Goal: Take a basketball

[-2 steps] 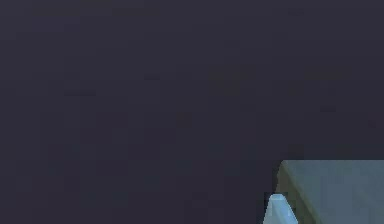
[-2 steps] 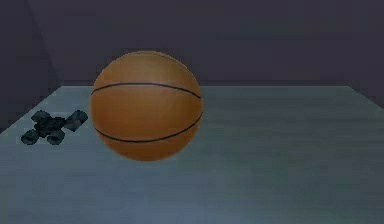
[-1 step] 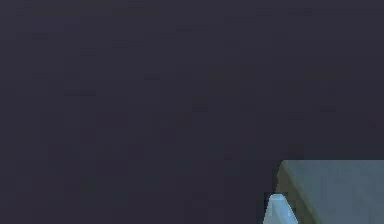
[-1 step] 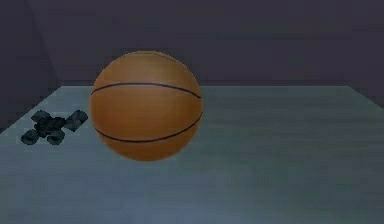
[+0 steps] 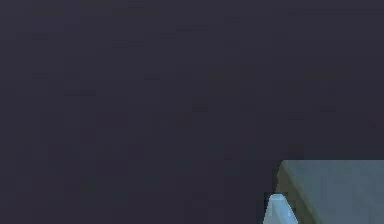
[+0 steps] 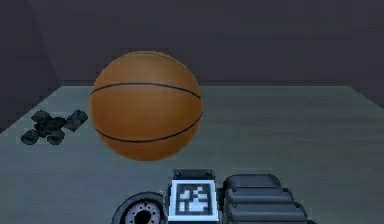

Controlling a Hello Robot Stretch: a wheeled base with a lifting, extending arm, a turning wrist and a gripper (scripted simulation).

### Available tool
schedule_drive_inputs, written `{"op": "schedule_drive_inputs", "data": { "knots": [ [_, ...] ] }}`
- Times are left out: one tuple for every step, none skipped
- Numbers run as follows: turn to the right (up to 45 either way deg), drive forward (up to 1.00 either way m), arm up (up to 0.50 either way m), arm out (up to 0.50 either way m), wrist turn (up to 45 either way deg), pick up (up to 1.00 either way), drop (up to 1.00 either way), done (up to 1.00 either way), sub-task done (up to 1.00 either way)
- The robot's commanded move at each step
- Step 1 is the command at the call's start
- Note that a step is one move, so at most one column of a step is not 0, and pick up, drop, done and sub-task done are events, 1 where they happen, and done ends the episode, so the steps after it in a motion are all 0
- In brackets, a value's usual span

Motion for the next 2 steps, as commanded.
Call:
{"op": "schedule_drive_inputs", "data": {
  "knots": [
    [0.0,0.0,0.0,0.0,45.0,0.0,0.0,0.0,0.0],
    [0.0,0.0,0.0,0.0,45.0,0.0,0.0,0.0,0.0]
  ]
}}
